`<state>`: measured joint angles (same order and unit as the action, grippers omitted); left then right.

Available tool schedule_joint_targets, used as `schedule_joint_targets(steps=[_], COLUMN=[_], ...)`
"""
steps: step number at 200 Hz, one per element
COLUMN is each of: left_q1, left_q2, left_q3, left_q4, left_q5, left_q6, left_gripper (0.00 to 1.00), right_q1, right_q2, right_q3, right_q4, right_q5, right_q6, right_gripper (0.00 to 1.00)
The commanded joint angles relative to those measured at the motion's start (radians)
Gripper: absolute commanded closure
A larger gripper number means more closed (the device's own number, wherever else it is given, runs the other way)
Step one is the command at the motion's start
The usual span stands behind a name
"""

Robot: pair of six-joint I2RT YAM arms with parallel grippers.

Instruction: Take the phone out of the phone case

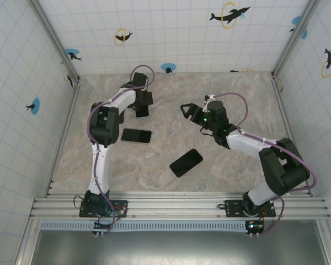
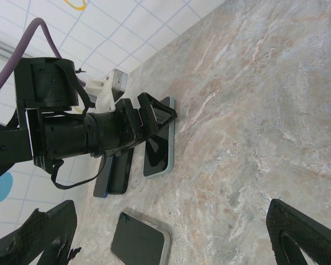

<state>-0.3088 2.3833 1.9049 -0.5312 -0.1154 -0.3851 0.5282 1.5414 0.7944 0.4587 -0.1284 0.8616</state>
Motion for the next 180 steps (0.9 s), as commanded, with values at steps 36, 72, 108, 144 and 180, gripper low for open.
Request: schedule_joint_targets(steps=[36, 72, 108, 144, 180], left_q1=[-0.001, -0.015, -0.032, -0.039, -0.029], left_q2=[0.008, 0.000, 0.006, -0.007, -0.022], left_q3=[-0.009, -0.025, -0.031, -0.065, -0.136], left_q4=[-0.150, -0.170, -0.213, -0.218, -0.162], left_q5=[-0.084, -0.077, -0.108, -0.087, -0.007], left_q6=[0.008, 0.012, 0.020, 0.018, 0.000], left_gripper=[0.17, 0.16, 0.15, 0.17, 0.28], right_q1=[-0.008, -0.010, -0.013, -0.018, -0.022], right_q2=[-0.025, -0.023, -0.030, -0.035, -0.042], right_q3=[-0.031, -0.034, -0.041, -0.046, -0.055], right_q4=[0.038, 0.046, 0.049, 0.054, 0.057], right_q5=[-0.005, -0.011, -0.013, -0.014, -0.012], right_q6=[0.016, 0.023, 0.026, 0.029, 0.031], right_gripper=[0.10, 0.10, 0.10, 0.10, 0.11])
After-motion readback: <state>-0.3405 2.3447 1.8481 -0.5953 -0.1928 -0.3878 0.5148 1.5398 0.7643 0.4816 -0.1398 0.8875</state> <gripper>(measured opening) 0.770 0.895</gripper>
